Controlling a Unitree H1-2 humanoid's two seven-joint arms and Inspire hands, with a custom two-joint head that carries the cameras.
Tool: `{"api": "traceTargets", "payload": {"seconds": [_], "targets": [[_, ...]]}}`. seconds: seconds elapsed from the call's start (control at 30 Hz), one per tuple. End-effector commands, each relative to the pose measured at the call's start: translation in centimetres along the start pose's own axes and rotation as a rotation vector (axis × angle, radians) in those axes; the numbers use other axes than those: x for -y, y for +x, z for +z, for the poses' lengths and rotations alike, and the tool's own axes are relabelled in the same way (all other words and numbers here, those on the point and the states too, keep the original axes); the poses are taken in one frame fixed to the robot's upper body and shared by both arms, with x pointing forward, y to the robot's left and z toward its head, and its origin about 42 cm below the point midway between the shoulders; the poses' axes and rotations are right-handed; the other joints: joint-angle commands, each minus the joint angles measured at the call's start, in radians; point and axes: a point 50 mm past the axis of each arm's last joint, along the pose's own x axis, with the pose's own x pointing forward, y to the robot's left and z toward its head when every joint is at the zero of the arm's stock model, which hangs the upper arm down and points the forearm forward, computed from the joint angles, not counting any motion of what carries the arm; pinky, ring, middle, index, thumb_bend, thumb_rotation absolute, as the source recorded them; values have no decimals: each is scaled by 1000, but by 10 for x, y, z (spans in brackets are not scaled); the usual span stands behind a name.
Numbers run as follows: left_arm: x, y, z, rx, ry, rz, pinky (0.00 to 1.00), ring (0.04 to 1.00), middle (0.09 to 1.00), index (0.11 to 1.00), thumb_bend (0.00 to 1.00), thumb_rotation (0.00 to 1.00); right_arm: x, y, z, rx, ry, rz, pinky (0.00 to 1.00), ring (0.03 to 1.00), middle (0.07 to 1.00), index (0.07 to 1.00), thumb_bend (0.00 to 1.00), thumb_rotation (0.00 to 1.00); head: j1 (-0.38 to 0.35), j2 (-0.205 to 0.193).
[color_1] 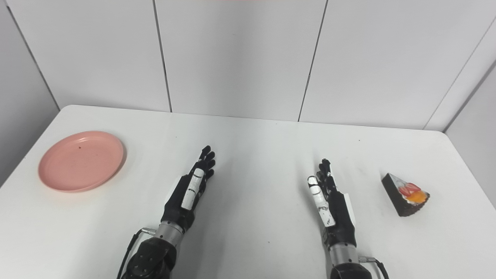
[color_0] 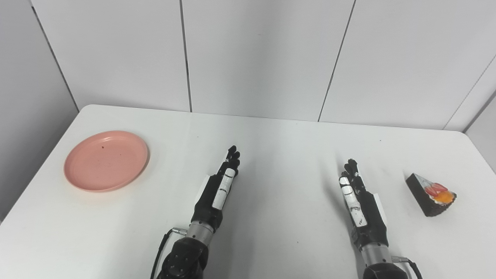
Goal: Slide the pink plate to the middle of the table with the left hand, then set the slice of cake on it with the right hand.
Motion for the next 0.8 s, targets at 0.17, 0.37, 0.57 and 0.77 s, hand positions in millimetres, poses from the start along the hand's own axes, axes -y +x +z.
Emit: {"api": "traceTargets", "payload": {"seconds": [0.17, 0.37, 0.57, 0.77], "targets": [[-4, -14, -17, -63, -11, 6, 1000, 1000, 1000, 1000, 583, 987, -2, 11, 19, 70, 0, 5, 1000, 999, 998, 1000, 671, 803, 1, 0], [-4, -13, -17, -56, -12, -1, 1000, 1000, 1000, 1000, 575, 986, -2, 11, 19, 76, -3, 2, 1000, 996, 996, 1000, 662, 796, 0, 1], [-5, -14, -18, -63, 0, -3, 1000, 1000, 1000, 1000, 587, 995, -2, 11, 19, 77, -9, 6, 1000, 997, 997, 1000, 661, 801, 0, 0], [-4, -15, -17, -63, -16, 1, 1000, 1000, 1000, 1000, 584, 980, -2, 11, 19, 74, -4, 4, 1000, 997, 996, 1000, 682, 792, 1, -1]]}}
